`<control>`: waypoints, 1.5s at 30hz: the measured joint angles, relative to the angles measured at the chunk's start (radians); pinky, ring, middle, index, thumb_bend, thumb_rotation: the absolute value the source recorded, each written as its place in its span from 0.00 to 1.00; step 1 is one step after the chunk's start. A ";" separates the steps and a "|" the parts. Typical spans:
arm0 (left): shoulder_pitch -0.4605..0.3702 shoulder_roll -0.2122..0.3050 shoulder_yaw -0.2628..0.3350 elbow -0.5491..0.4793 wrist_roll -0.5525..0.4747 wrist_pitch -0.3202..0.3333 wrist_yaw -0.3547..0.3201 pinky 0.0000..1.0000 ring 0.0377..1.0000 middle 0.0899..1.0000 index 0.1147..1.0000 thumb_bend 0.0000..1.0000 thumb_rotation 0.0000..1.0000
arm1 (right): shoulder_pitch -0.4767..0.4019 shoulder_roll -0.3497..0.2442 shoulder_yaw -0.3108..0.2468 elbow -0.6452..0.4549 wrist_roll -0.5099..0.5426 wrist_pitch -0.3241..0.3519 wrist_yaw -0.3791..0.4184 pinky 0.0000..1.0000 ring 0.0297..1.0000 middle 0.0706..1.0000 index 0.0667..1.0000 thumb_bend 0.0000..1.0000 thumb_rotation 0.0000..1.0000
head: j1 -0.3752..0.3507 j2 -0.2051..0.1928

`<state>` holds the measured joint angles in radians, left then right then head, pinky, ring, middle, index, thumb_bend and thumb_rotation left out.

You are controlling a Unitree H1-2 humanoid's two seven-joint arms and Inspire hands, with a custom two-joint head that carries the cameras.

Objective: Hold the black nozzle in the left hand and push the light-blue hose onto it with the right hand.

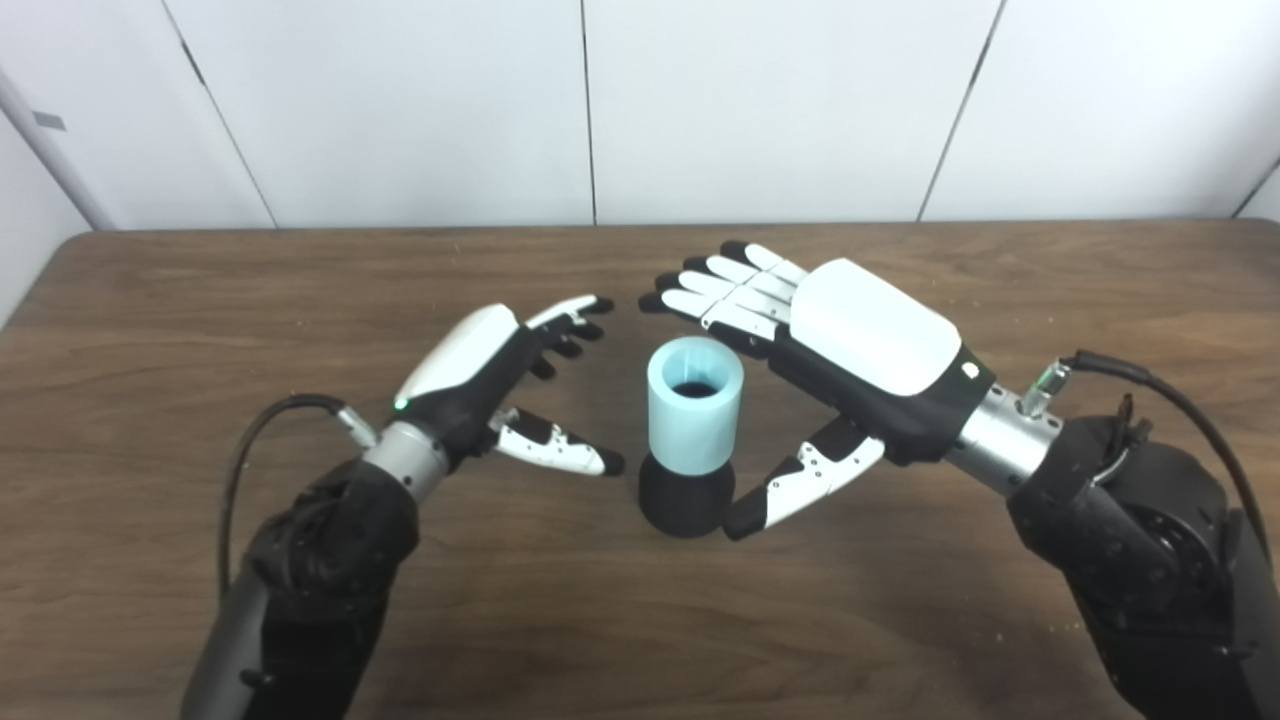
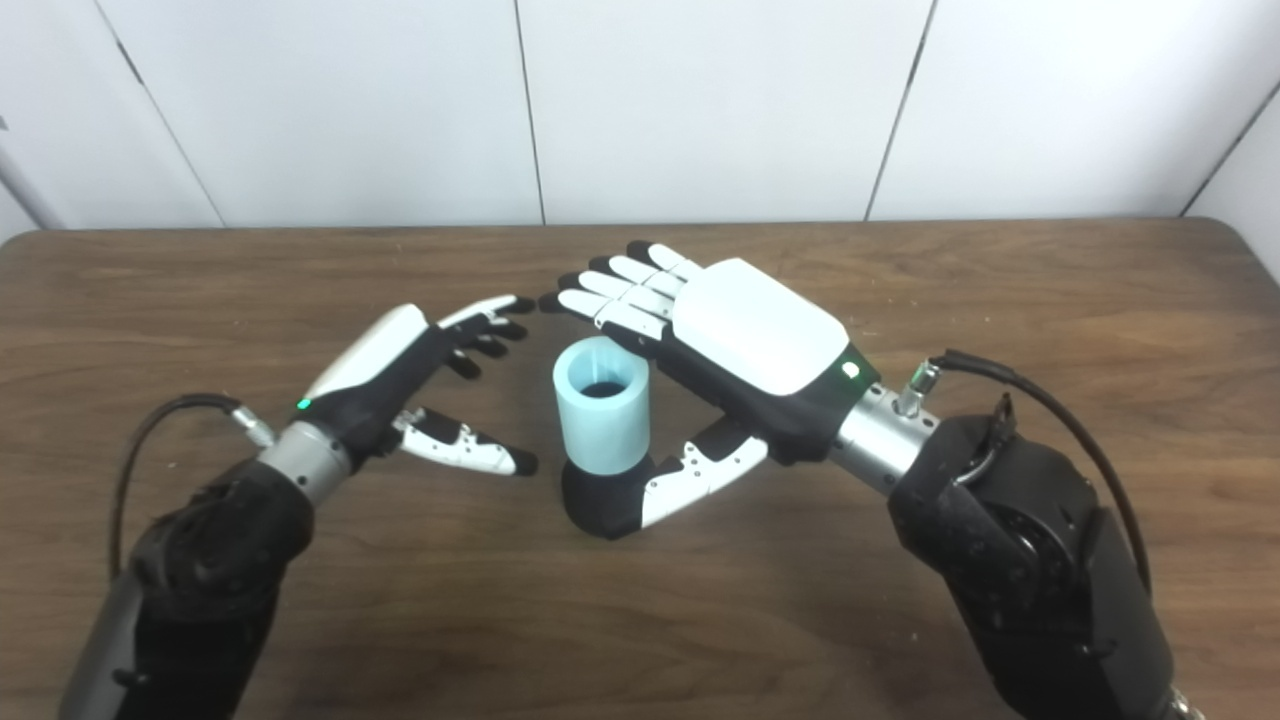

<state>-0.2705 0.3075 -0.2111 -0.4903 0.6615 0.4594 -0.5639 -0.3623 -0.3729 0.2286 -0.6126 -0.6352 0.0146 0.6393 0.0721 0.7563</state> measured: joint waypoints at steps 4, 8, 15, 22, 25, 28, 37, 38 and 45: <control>0.000 0.007 0.023 -0.004 -0.005 0.002 0.000 0.73 0.81 0.82 0.83 0.83 0.19 | 0.000 0.000 -0.005 0.001 0.003 0.000 0.000 1.00 0.97 0.94 0.93 0.63 1.00 | -0.002 0.000; 0.001 0.014 0.056 -0.014 -0.017 0.002 0.001 0.73 0.81 0.82 0.82 0.83 0.18 | -0.002 -0.007 -0.018 0.010 0.015 -0.002 -0.001 1.00 0.97 0.94 0.93 0.63 1.00 | -0.008 0.000; 0.028 0.046 0.102 -0.021 -0.039 0.001 0.009 0.73 0.80 0.81 0.82 0.82 0.18 | -0.006 -0.030 -0.042 0.060 0.035 -0.013 -0.021 1.00 0.96 0.94 0.93 0.62 1.00 | -0.011 -0.002; 0.075 0.066 0.180 -0.033 -0.090 0.002 0.038 0.80 0.82 0.84 0.83 0.80 0.19 | 0.020 -0.030 -0.089 0.132 0.042 -0.022 -0.093 1.00 0.96 0.95 0.92 0.60 0.99 | -0.015 -0.002; 0.095 0.049 0.226 -0.035 -0.140 0.004 0.053 0.82 0.83 0.85 0.85 0.78 0.22 | 0.046 -0.023 -0.110 0.144 0.046 0.000 -0.118 0.98 0.96 0.94 0.91 0.60 1.00 | -0.009 -0.002; 0.125 -0.009 0.287 -0.035 -0.184 0.011 0.099 0.82 0.83 0.84 0.86 0.75 0.24 | 0.073 0.011 -0.160 0.181 0.063 0.045 -0.169 0.96 0.96 0.94 0.91 0.60 1.00 | -0.015 -0.002; 0.182 -0.029 0.347 0.004 -0.283 0.010 0.200 0.82 0.84 0.85 0.85 0.66 0.23 | 0.157 0.024 -0.198 0.276 0.142 0.093 -0.238 0.88 0.95 0.94 0.91 0.57 1.00 | -0.015 0.000; 0.192 -0.036 0.349 0.004 -0.290 0.011 0.202 0.82 0.84 0.85 0.85 0.65 0.23 | 0.163 0.033 -0.205 0.281 0.161 0.101 -0.247 0.87 0.94 0.94 0.91 0.56 1.00 | -0.015 0.000; 0.226 -0.093 0.353 0.004 -0.314 0.012 0.274 0.78 0.82 0.84 0.84 0.62 0.25 | 0.207 0.112 -0.238 0.322 0.311 0.157 -0.290 0.83 0.91 0.94 0.92 0.54 1.00 | -0.012 -0.002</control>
<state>-0.0448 0.2140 0.1421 -0.4859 0.3480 0.4719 -0.2903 -0.1554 -0.2613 -0.0097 -0.2909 -0.3243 0.1712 0.3489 0.0598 0.7547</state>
